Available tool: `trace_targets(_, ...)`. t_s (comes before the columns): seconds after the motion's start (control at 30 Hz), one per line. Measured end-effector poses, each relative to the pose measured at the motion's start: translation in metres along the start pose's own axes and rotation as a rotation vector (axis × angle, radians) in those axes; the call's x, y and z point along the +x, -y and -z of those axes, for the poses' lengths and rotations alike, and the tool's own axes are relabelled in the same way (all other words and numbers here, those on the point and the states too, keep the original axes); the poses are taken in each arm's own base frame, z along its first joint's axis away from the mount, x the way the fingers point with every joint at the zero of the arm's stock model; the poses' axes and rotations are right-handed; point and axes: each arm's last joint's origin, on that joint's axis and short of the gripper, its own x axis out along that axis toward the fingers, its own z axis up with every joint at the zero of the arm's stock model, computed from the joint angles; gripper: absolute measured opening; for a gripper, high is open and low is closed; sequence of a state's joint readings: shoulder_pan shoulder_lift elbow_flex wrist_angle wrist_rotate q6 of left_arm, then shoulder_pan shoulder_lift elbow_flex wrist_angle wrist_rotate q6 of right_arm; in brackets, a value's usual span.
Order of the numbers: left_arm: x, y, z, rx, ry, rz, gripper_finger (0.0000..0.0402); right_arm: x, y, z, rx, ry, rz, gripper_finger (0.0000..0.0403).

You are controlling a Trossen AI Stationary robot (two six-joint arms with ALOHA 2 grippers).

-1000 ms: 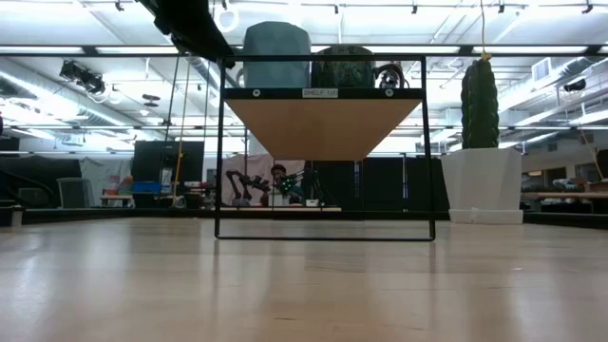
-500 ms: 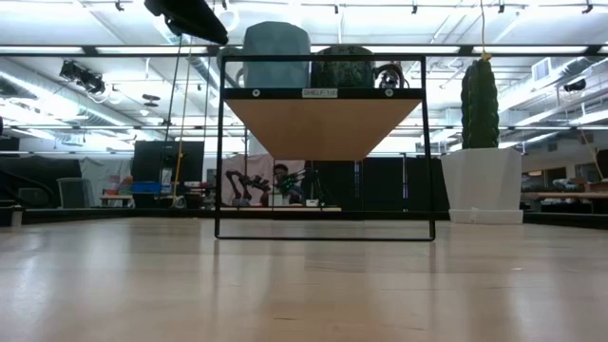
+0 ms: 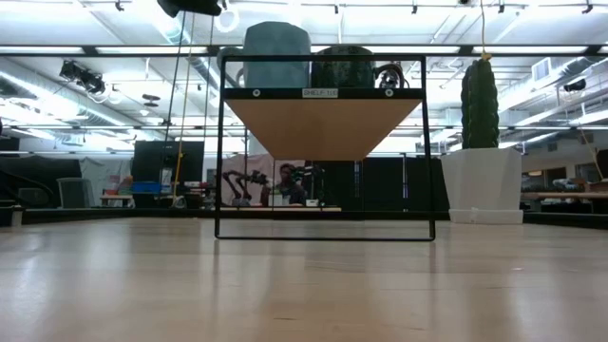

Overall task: Place coffee mugs
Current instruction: Put the yellow mug on the shelf

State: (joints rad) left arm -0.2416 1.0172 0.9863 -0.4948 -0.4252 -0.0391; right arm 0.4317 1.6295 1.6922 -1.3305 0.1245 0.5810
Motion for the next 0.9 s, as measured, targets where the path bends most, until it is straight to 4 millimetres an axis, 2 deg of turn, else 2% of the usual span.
trace_targets(0.23,0.001,-0.001,0.0,-0.001,0.003,-0.006,0.0135,0.035,-0.024,0.029,0.138,-0.132,-0.052,0.0187)
trace_targets(0.4,0.001,-0.001,-0.001,0.026,0.013,-0.025,0.0135,0.047,-0.046,0.053,0.164,-0.184,-0.096,0.0187)
trace_targets(0.63,0.001,-0.002,-0.002,0.042,0.016,-0.049,0.0135,0.045,-0.078,0.095,0.071,-0.294,-0.162,0.0178)
trace_targets(0.8,0.001,-0.002,-0.002,0.042,0.015,-0.049,0.0135,0.038,-0.095,0.121,-0.154,-0.31,-0.203,0.0161)
trace_targets(0.9,0.001,-0.002,-0.002,0.042,0.015,-0.049,0.0135,0.035,-0.102,0.135,-0.229,-0.299,-0.189,0.0151)
